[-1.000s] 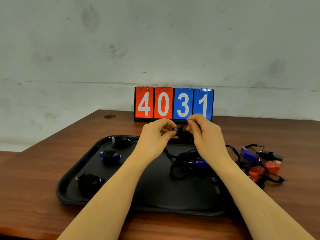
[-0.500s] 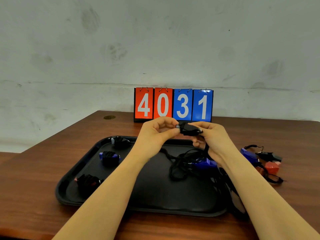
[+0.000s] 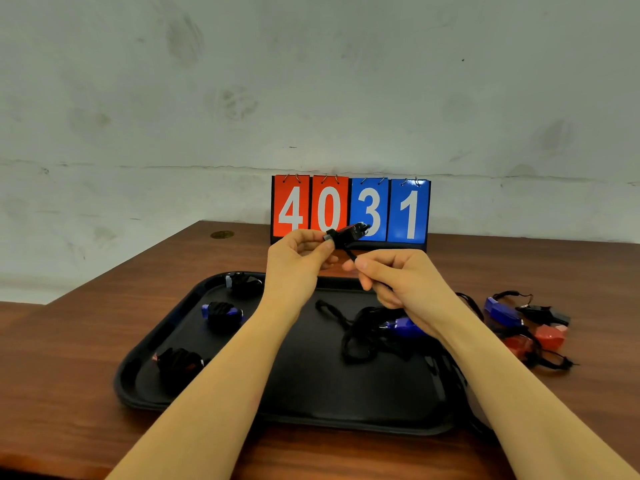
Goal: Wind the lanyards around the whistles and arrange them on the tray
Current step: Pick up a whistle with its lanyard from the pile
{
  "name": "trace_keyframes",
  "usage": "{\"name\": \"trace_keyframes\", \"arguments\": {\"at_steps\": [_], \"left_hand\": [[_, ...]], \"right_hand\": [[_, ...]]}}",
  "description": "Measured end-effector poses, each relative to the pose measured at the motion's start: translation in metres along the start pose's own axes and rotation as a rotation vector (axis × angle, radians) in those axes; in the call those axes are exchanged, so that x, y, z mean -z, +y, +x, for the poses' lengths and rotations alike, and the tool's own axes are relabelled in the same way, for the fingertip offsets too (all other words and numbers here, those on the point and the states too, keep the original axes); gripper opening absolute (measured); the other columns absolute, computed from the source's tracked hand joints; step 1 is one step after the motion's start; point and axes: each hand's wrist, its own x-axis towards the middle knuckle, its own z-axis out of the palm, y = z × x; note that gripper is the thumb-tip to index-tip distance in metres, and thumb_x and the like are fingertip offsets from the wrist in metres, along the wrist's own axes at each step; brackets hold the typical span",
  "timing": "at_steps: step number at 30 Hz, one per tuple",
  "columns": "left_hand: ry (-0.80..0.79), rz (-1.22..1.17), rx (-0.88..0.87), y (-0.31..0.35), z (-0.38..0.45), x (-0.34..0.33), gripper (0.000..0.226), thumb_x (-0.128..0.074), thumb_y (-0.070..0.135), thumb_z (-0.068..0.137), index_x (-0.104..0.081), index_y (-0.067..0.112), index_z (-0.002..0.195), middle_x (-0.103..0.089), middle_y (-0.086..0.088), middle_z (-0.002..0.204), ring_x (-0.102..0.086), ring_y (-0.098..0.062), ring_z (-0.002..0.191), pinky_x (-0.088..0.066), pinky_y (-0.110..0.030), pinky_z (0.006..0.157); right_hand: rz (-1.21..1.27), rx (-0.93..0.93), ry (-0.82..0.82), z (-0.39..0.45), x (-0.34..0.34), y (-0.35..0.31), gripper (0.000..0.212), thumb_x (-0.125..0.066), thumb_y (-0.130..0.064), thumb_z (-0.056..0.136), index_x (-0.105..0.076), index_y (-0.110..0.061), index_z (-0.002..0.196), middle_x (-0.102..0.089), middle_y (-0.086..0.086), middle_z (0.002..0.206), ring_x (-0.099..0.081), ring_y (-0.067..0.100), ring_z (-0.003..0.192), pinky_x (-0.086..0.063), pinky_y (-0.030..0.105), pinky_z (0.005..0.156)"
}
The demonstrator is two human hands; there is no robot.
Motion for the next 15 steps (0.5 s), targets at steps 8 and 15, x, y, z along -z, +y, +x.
{"name": "trace_keyframes", "arguments": {"at_steps": [8,15], "left_hand": [[0.075,0.236,-0.045,-0.008,0.005,0.002,0.011,-0.061,0.010,0.086,-0.058,0.020,0.087,-0.066,-0.004,0.087,-0.066,-0.016,0.079,-0.055,-0.027,0.076],[0.063,0.492,-0.213,-0.012,0.003,-0.001,0.011,-0.056,0.011,0.090,-0.056,0.018,0.098,-0.057,0.009,0.087,-0.054,0.000,0.076,-0.045,-0.008,0.064]], "right_hand": [[-0.023,0.043,-0.038,-0.003,-0.001,-0.001,0.024,-0.054,-0.013,0.090,-0.065,0.008,0.096,-0.060,-0.008,0.058,-0.030,0.008,0.043,-0.026,0.017,0.043],[-0.519,0.250,0.139,-0.001,-0.004,0.005,0.011,-0.057,-0.018,0.089,-0.065,-0.025,0.090,-0.062,-0.014,0.087,-0.056,-0.001,0.087,-0.043,0.008,0.076]]}}
